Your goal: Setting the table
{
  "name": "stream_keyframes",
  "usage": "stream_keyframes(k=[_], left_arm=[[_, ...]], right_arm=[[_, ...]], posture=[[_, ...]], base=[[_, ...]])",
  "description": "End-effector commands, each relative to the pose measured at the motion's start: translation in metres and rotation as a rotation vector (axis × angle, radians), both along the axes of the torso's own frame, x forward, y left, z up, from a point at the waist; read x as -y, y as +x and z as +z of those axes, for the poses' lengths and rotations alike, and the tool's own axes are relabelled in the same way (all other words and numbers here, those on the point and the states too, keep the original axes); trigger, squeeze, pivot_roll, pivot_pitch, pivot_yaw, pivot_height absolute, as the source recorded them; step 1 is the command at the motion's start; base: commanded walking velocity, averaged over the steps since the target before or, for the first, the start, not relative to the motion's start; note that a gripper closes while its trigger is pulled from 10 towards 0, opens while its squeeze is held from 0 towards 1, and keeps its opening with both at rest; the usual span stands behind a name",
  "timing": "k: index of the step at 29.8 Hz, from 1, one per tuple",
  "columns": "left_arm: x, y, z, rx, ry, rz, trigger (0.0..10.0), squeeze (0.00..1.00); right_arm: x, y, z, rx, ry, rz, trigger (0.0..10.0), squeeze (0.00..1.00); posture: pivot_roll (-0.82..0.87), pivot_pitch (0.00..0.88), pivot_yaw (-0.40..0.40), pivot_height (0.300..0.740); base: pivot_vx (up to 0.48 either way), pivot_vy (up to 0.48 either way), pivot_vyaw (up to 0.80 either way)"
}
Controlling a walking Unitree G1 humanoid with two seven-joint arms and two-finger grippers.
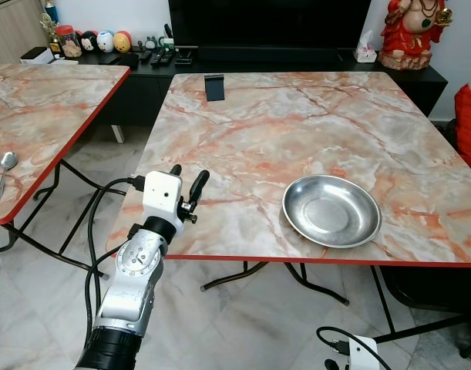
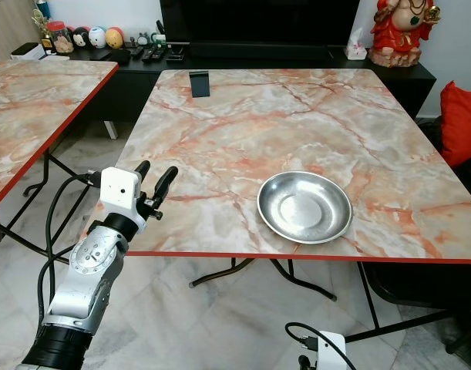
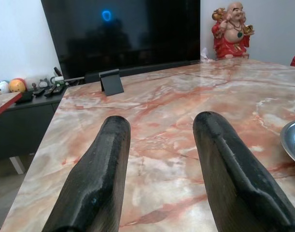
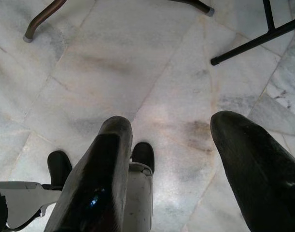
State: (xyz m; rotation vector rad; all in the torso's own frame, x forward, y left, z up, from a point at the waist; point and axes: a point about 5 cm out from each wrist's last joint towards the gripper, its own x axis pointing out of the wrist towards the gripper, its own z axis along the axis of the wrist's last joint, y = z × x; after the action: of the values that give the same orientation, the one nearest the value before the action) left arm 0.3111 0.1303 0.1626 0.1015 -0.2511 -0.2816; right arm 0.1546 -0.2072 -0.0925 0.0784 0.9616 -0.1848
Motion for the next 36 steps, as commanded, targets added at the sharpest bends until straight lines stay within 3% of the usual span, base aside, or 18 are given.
stream_keyframes(k=[1, 36], left_arm=[[0.0000, 0.0001, 0.0008, -0.009, -0.002, -0.001, 10.0, 0.00], [0.0009, 0.0008, 0.0018, -0.010, 0.005, 0.001, 10.0, 0.00]], right_arm=[[0.0008, -0.0008, 0.0000, 0.005, 0.002, -0.008, 10.0, 0.00], [0.0011, 0.0004, 0.0005, 0.005, 0.000, -0.001, 10.0, 0.00]], posture=[[0.09, 0.000, -0.007, 0.740], [0.10, 0.000, -0.011, 0.740]], base=[[0.000, 0.247, 0.00], [0.000, 0.264, 0.00]])
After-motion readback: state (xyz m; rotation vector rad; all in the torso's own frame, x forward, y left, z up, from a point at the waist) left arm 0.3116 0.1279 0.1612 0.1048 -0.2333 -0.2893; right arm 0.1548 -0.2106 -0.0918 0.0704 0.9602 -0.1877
